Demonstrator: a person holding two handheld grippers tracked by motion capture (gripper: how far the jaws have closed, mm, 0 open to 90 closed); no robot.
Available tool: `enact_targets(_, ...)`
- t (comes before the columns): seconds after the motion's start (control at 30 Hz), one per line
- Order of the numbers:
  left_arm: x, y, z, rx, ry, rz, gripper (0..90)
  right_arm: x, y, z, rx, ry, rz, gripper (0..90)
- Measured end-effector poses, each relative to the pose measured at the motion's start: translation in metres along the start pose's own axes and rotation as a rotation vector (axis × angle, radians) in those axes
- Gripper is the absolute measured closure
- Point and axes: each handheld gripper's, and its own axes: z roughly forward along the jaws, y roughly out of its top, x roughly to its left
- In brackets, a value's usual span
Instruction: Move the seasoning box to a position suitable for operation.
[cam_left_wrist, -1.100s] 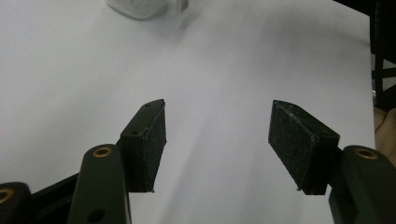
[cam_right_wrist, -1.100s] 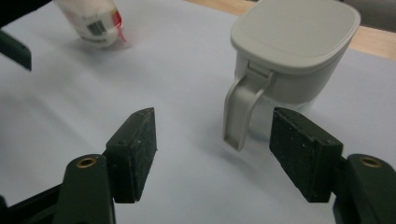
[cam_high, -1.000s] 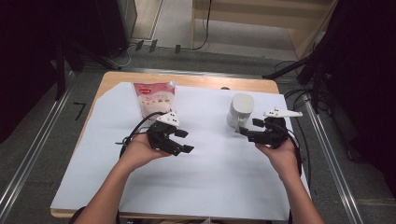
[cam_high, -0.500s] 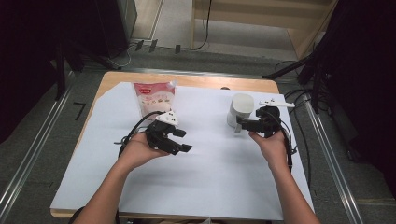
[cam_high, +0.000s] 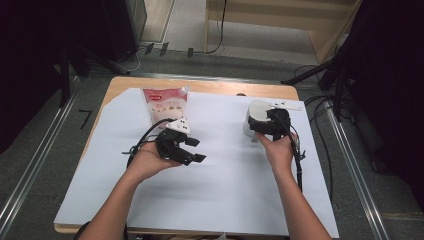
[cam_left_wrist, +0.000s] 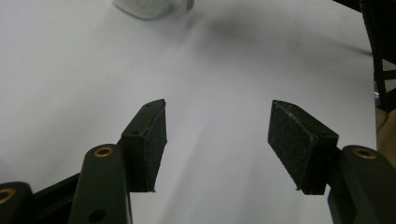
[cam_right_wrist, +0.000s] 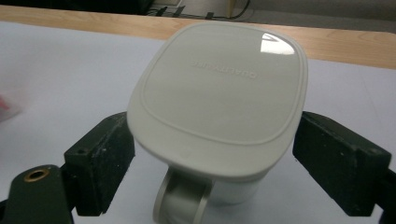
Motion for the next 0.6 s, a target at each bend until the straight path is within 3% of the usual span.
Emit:
enact_targets(0.1,0.001,0.0,0.0,-0.006,-0.001,-0.009,38.3,0.002,-0.001,0.003,-0.027,-0.016,-0.005,11.7)
enact_targets(0.17,0.001,0.0,0.0,-0.004,0.02,-0.01,39.0,0.003,-0.001,0.007,-0.041,-0.023,0.038,11.3)
enact_targets(0.2,0.001,0.0,-0.001,0.002,0.03,-0.012,40.2,0.006,-0.002,0.011,-0.052,-0.047,0.047,11.1)
enact_targets(0.27,0.001,0.0,-0.001,0.0,0.023,-0.014,40.7,0.008,-0.002,0.014,-0.067,-0.074,0.019,11.1)
enact_targets(0.4,0.002,0.0,0.0,0.003,0.018,-0.012,40.5,0.01,-0.003,0.018,-0.069,-0.091,0.047,10.6)
enact_targets(0.6,0.002,0.0,0.0,0.004,0.014,-0.009,40.5,0.013,-0.007,0.03,-0.057,-0.145,0.032,11.9)
